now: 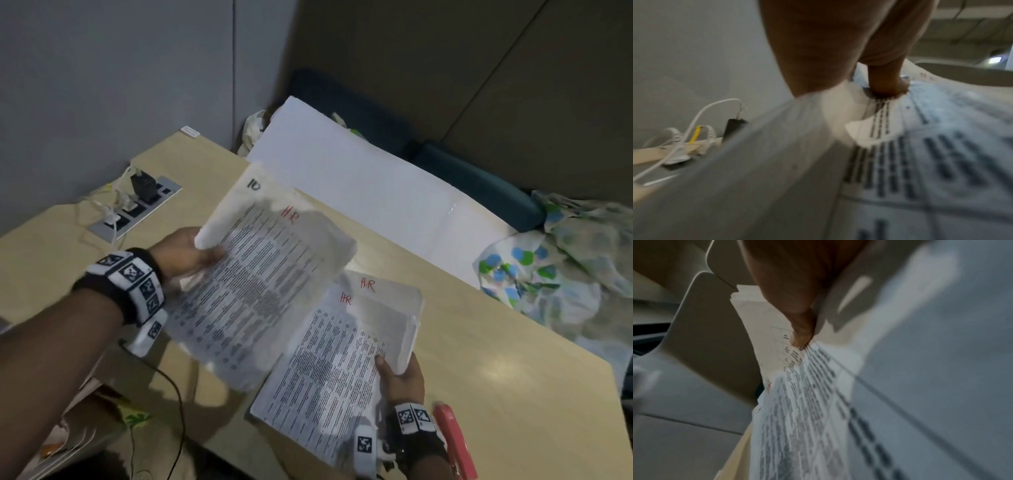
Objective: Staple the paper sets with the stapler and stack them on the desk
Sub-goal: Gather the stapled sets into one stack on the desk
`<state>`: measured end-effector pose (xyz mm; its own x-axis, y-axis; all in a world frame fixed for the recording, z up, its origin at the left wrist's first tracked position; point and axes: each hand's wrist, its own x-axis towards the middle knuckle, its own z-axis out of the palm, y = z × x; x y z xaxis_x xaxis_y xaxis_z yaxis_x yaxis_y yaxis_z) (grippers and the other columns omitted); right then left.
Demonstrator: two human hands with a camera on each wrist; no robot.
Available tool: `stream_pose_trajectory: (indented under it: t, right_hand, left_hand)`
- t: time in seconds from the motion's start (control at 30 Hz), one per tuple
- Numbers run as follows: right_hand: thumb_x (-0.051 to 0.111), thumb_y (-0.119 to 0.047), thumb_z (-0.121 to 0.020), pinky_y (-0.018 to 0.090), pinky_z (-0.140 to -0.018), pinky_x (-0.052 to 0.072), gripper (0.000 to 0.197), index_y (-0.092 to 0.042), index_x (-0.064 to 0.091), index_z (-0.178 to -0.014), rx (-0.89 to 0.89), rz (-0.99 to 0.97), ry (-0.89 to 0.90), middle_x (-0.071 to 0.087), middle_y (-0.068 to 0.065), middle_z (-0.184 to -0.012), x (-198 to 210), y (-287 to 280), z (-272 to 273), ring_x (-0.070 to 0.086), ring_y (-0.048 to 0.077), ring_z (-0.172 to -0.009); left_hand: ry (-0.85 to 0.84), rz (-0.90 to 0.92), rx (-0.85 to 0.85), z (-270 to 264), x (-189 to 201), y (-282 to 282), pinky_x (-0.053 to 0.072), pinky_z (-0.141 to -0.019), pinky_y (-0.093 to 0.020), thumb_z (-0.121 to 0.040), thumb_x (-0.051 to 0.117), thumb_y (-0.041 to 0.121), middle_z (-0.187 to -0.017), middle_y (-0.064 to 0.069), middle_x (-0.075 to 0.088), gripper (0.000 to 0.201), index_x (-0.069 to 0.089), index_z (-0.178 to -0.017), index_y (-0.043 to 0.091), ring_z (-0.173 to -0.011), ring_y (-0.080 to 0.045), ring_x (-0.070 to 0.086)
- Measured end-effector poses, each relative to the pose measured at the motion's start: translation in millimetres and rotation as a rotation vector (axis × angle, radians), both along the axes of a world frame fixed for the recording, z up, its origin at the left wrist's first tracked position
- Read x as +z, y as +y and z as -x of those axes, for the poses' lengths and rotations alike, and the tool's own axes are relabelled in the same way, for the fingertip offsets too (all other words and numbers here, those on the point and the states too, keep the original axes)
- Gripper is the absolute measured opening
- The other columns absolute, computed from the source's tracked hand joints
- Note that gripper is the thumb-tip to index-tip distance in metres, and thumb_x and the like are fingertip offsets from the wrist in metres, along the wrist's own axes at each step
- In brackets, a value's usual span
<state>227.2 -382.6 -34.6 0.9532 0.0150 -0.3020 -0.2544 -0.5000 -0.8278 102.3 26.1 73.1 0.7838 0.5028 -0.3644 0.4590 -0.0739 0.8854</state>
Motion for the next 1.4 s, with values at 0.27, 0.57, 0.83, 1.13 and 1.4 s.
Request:
stream_pose_trajectory:
  t: [0.27, 0.57, 0.83, 1.13, 1.4]
  right_hand:
    - [0.073, -0.036, -0.075, 0.024, -0.064, 0.051, 0.053, -0.008, 0.059, -0.118, 0.099, -0.246, -0.154, 0.071, 0.010, -0.100, 49.5, 45.4, -4.7, 0.066, 0.027, -0.088]
    - [0.061, -0.039, -0.083, 0.027, -0.069, 0.060, 0.049, -0.011, 0.060, -0.123, 0.154, -0.345, -0.078, 0.073, 0.009, -0.105, 48.1, 62.3, -1.8, 0.072, 0.020, -0.093]
    - [0.052, -0.058, -0.085, 0.047, -0.104, 0.046, 0.050, -0.029, 0.057, -0.126, 0.106, -0.248, 0.140, 0.057, 0.006, -0.139, 46.3, 66.5, 11.7, 0.056, 0.026, -0.121]
    - [0.054, -0.082, -0.069, 0.058, -0.081, 0.056, 0.073, -0.022, 0.057, -0.111, 0.075, -0.171, 0.097, 0.069, 0.011, -0.102, 13.4, 81.6, 23.9, 0.066, 0.041, -0.098]
    - [0.064, -0.058, -0.075, 0.055, -0.088, 0.055, 0.067, -0.012, 0.051, -0.122, 0.262, -0.092, 0.118, 0.067, 0.009, -0.111, 39.8, 121.1, 36.6, 0.066, 0.036, -0.102]
  left_hand:
    - [0.074, -0.050, -0.073, -22.0, -18.0, -86.2, 0.047, -0.078, -0.032, -0.078, 0.072, 0.035, -0.105, -0.001, 0.063, 0.035, 0.061, -0.109, 0.021, -0.095, -0.024, 0.060]
    - [0.100, 0.256, 0.008, -8.4, -47.8, -107.5, 0.044, -0.087, -0.031, -0.088, 0.063, 0.023, -0.105, -0.001, 0.067, 0.031, 0.060, -0.118, 0.016, -0.103, -0.022, 0.060]
    - [0.124, 0.268, 0.024, -0.1, -57.6, -123.8, 0.048, -0.081, -0.033, -0.097, 0.047, 0.022, -0.112, -0.010, 0.060, 0.028, 0.049, -0.123, 0.012, -0.098, -0.024, 0.056]
    - [0.109, 0.122, -0.011, 2.7, -55.7, -127.6, 0.047, -0.077, -0.033, -0.095, 0.043, 0.030, -0.113, -0.002, 0.059, 0.032, 0.037, -0.127, 0.027, -0.095, -0.019, 0.059]
    - [0.065, 0.012, 0.140, 14.8, -39.0, -95.2, 0.046, -0.071, -0.028, -0.098, 0.040, 0.027, -0.108, 0.001, 0.061, 0.025, 0.048, -0.122, 0.023, -0.087, -0.012, 0.060]
